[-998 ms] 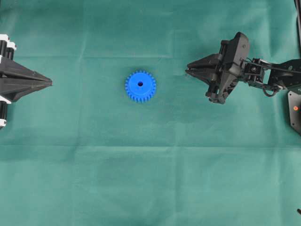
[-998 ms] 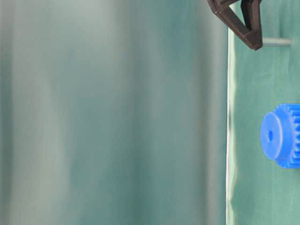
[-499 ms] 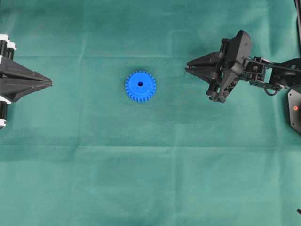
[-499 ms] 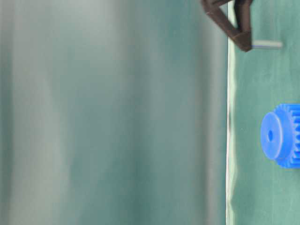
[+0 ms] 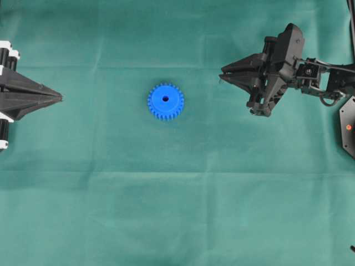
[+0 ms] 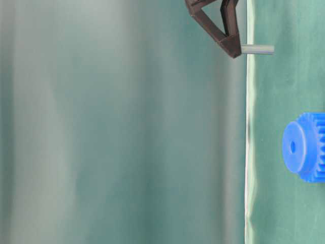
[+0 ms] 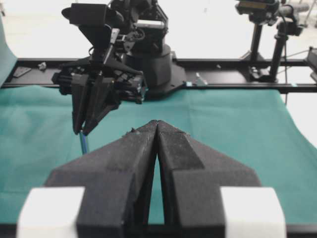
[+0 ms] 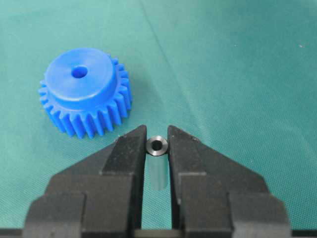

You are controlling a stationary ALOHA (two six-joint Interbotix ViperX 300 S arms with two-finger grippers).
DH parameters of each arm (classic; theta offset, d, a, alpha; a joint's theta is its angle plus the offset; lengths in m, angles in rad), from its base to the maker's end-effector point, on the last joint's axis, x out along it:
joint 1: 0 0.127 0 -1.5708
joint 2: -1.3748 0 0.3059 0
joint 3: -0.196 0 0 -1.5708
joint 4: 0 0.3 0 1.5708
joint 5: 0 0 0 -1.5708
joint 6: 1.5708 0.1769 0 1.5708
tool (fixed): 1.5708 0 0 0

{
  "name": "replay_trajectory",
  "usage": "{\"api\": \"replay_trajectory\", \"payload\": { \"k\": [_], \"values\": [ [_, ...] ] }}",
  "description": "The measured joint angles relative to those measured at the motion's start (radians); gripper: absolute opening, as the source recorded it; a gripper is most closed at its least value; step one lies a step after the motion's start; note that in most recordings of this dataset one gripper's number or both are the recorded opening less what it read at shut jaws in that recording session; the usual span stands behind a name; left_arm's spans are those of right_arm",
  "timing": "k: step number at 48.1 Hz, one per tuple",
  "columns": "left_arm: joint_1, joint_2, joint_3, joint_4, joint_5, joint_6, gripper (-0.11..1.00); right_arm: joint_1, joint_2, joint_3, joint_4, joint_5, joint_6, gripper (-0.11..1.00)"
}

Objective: Insert the shaft placed at a random location into the center hole of the medium gear at another random location.
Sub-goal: 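Lift the held shaft off the table with the right gripper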

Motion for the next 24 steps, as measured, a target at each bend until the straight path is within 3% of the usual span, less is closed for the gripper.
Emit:
{"api": "replay_trajectory", "payload": {
  "k": [24],
  "values": [
    [0.000, 0.003, 0.000, 0.000, 0.000, 0.000, 0.00, 0.000, 0.003, -0.009, 0.000, 0.005, 0.002, 0.13]
  ]
}}
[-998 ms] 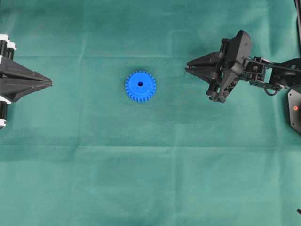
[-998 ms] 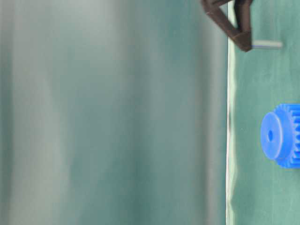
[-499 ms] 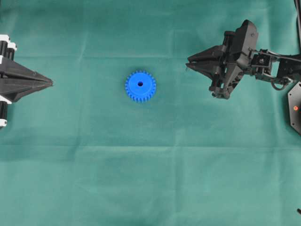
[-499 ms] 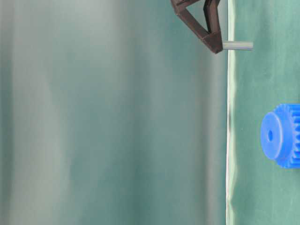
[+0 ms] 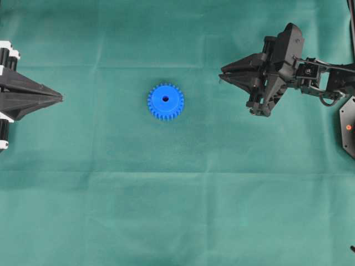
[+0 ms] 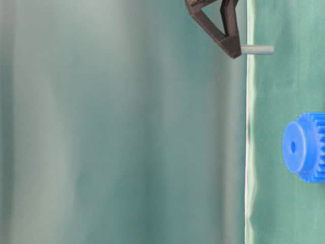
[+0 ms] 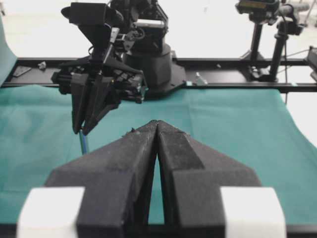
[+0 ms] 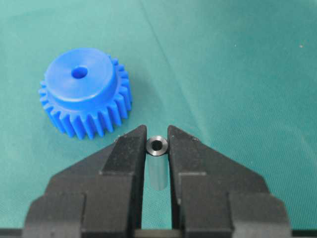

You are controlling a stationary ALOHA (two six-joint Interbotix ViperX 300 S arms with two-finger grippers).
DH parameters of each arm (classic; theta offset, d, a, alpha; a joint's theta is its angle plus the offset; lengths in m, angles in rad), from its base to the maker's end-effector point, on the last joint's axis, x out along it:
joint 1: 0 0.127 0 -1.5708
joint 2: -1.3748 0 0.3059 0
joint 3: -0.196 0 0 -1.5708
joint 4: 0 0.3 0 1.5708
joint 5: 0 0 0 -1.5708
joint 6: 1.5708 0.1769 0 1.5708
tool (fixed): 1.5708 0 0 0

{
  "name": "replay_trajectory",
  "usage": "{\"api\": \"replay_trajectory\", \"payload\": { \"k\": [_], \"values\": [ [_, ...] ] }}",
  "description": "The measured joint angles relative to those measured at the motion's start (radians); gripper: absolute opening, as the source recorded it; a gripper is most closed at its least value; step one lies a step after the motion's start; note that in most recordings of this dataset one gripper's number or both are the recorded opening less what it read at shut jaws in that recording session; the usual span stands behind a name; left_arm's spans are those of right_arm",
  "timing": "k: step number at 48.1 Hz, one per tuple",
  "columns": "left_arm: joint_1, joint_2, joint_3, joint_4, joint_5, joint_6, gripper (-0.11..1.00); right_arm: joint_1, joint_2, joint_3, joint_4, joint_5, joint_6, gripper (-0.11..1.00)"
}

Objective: Insert the shaft placed at a random location into the center hole of the medium gear at another random location.
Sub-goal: 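Lift the held shaft off the table with the right gripper, then carry the shaft left and position it above the blue gear's hole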

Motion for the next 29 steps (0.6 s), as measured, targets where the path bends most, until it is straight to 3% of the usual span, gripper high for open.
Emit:
{"api": "replay_trajectory", "payload": {
  "k": [29],
  "values": [
    [0.000, 0.000, 0.000, 0.000, 0.000, -0.002, 0.00, 0.095, 0.196, -0.270, 0.000, 0.069, 0.000, 0.13]
  ]
}}
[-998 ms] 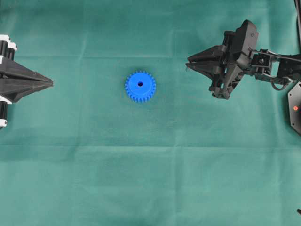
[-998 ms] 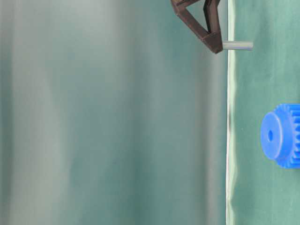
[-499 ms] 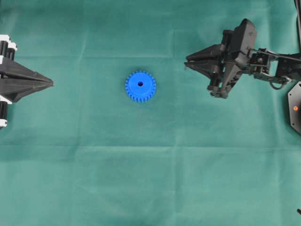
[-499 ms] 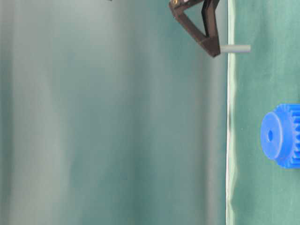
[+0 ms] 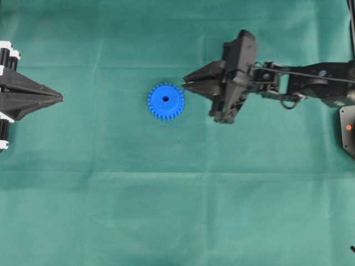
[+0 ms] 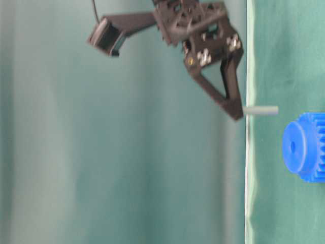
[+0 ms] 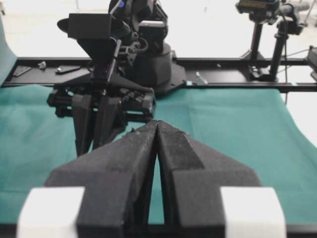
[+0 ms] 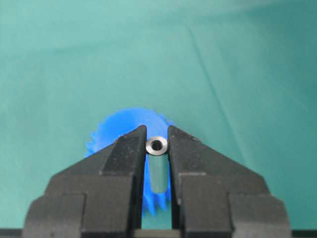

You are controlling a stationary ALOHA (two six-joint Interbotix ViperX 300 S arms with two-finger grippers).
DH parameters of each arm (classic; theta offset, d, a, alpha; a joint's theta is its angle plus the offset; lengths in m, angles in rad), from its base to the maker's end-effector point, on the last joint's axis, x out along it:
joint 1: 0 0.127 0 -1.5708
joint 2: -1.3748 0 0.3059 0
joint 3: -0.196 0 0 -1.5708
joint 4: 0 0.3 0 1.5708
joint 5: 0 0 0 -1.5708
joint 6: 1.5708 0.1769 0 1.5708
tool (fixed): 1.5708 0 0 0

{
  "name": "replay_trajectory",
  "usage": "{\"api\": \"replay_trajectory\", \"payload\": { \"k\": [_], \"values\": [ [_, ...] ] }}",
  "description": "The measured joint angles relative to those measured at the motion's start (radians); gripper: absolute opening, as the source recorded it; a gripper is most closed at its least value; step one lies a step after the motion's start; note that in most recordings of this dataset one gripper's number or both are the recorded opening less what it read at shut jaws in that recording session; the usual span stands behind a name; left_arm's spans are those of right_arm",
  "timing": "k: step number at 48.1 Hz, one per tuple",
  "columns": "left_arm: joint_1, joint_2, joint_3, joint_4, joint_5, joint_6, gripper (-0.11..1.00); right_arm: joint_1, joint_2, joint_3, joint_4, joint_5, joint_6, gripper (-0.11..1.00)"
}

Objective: Insert the shaft placed at a random location into the center hole of the medium gear at another random location.
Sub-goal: 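Carry the shaft left and position it above the blue gear's hole, then lower the shaft into the gear's center hole with the right gripper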

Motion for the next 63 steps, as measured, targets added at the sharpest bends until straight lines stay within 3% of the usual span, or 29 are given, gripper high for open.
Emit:
{"api": "replay_trajectory", "payload": {
  "k": [21, 63],
  "values": [
    [0.000, 0.000, 0.002, 0.000, 0.008, -0.006, 0.00, 0.021, 0.077, -0.135, 0.000, 0.058, 0.000, 0.13],
    [0.000, 0.000, 0.000, 0.000, 0.012, -0.006, 0.00, 0.025, 0.144, -0.144, 0.000, 0.064, 0.000, 0.13]
  ]
}}
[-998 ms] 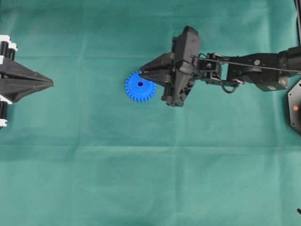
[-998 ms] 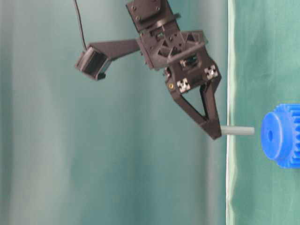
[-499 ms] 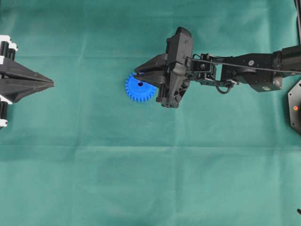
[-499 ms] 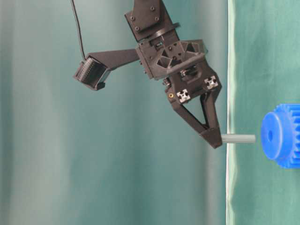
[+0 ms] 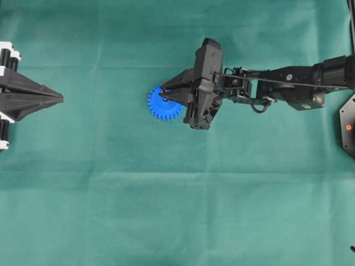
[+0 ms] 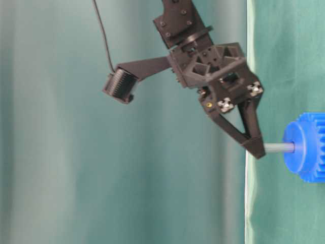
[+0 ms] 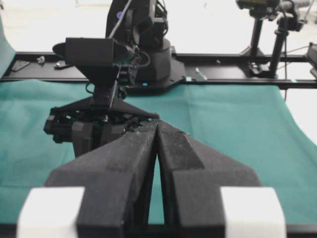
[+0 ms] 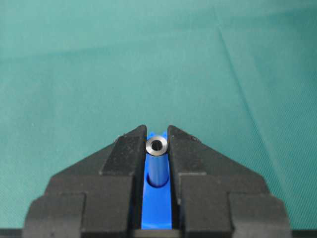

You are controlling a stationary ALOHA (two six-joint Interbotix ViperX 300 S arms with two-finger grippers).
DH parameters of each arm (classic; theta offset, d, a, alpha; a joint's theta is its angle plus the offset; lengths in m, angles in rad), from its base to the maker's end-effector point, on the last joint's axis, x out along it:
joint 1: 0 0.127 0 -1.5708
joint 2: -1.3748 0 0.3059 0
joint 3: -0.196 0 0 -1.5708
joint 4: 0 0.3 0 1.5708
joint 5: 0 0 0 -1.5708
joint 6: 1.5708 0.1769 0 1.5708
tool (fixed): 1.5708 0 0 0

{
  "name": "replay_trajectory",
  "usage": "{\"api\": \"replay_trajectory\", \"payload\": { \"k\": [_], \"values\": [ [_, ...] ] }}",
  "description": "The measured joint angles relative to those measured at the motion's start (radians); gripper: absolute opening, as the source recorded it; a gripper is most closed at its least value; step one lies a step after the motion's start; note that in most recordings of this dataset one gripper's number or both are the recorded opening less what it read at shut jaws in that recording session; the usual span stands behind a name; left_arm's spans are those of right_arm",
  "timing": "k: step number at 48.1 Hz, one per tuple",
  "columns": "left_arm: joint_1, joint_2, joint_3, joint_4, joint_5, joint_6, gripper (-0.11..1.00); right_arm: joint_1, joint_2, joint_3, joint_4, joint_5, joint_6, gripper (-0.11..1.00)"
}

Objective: Insert the shaft placed at a random location into the center hole of the medium gear at another random location.
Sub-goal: 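Lower the shaft into the gear's center hole with the right gripper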

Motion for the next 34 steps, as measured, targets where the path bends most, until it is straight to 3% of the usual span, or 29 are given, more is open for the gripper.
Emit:
{"api": "replay_trajectory", "payload": {
  "k": [34],
  "values": [
    [0.000, 0.000, 0.000, 0.000, 0.003, 0.000, 0.00, 0.003, 0.071, -0.006, 0.002, -0.035, 0.000, 0.13]
  ]
}}
